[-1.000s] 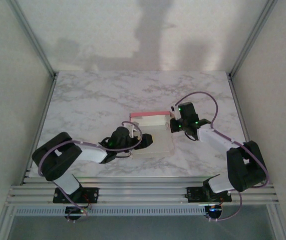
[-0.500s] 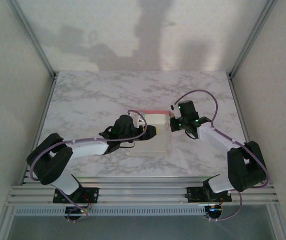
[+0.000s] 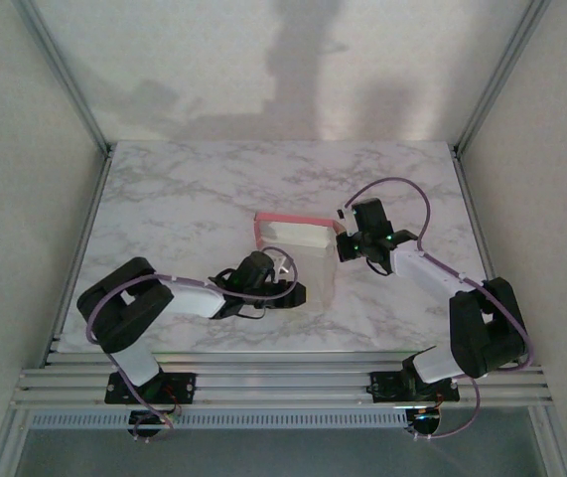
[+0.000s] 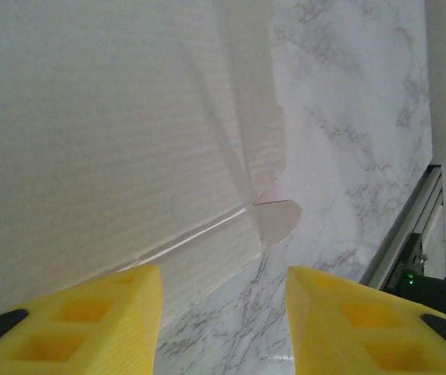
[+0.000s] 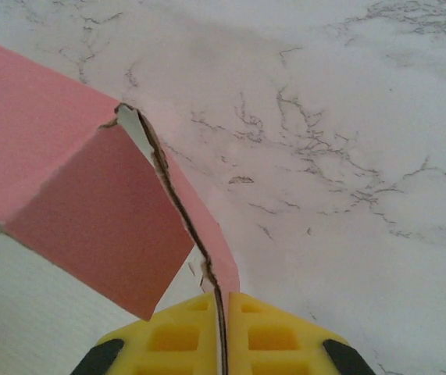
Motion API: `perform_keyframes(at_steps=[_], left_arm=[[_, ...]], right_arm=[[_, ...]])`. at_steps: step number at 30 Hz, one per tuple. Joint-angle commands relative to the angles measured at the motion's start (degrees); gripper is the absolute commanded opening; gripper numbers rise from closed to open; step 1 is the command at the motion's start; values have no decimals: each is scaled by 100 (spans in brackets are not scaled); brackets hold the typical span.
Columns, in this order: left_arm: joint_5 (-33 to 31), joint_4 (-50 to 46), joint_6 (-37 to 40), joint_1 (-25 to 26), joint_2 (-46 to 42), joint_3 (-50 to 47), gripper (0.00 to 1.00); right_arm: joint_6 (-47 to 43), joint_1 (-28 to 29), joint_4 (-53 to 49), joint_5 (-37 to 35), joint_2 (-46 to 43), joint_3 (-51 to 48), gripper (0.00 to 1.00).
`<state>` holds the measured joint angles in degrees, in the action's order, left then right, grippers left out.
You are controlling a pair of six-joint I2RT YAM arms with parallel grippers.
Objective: Fold the paper box
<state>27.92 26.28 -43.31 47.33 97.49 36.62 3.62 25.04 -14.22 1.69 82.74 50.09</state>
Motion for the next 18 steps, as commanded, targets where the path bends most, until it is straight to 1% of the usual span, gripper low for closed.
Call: perform_keyframes(at_steps=[1, 11, 18], left_arm=[[71, -11, -49, 81, 269, 9, 45], [31, 511, -576, 362, 881, 321, 46], [35, 641, -783, 400, 990, 476, 45]], right_arm=[[-20, 49, -45, 83, 67, 220, 6], [191, 67, -292, 238, 150, 595, 7], [279, 121, -487, 200, 371, 835, 7]])
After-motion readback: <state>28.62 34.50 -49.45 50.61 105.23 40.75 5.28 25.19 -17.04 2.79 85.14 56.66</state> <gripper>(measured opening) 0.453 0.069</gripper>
